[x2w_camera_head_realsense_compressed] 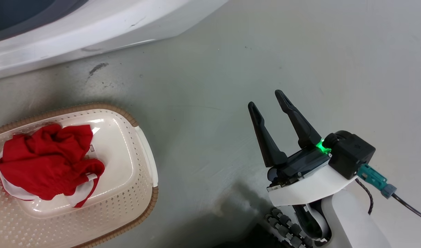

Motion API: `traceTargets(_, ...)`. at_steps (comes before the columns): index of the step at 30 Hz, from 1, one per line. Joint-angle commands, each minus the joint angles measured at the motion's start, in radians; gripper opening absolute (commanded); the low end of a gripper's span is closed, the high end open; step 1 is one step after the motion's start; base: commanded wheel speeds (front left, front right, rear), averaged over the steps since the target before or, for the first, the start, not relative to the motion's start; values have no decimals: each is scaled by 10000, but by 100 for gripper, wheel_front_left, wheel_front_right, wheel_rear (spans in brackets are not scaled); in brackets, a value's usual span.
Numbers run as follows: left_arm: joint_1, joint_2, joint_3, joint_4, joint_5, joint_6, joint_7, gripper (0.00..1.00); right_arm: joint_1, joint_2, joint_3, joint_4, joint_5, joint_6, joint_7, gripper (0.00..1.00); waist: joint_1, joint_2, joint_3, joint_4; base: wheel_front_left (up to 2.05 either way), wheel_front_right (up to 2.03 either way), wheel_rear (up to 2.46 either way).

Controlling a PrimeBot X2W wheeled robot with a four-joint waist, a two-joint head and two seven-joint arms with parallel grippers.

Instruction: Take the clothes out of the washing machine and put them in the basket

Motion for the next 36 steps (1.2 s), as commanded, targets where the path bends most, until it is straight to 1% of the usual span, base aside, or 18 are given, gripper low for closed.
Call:
traceTargets(1, 155, 12, 3, -194, 2, 63, -332, 0, -3, 16, -43, 9, -45, -5, -40, 100, -1, -1, -95, 34, 0, 0, 0)
traceTargets(4, 404, -17, -62, -576, -4, 86, -1184, 0, -5, 16, -86, 81, -99, -7, -40, 100, -1, -1, -317, 112, 0, 0, 0)
traceTargets(9, 1090, -204, 1, -1074, -196, 239, -3058, 0, -45, 14, -281, 261, -238, -5, -40, 100, -1, -1, -913, 339, 0, 0, 0)
traceTargets(13, 1895, -475, 219, -1042, -538, 321, -4367, 0, -30, 13, -586, 468, -352, -7, -39, 100, -1, -1, -1569, 555, 0, 0, 0)
traceTargets(16, 2541, -752, 379, -914, -877, 239, -5230, 0, 112, 11, -824, 673, -427, -7, -39, 100, -1, -1, -2149, 753, 0, 0, 0)
traceTargets(18, 2944, -929, 475, -818, -1084, 169, -5573, 0, 216, 8, -970, 829, -470, -7, -39, 100, -1, -1, -2513, 892, 0, 0, 0)
traceTargets(24, 4422, -1414, 766, -977, -1501, 22, -5995, 0, 670, 8, -1365, 1265, -615, -7, -39, 100, -1, -1, -3726, 1258, 0, 0, 0)
traceTargets(29, 5875, -1584, 1242, -2348, -1718, -91, -6013, 0, 1036, 8, -1710, 1494, -814, -7, -39, 100, -1, -1, -4565, 1567, 0, 0, 0)
traceTargets(36, 7748, -1993, 1754, -4102, -1588, -308, -6018, 0, 1549, 8, -2082, 1775, -1019, -5, -39, 100, -1, -1, -5690, 2040, 0, 0, 0)
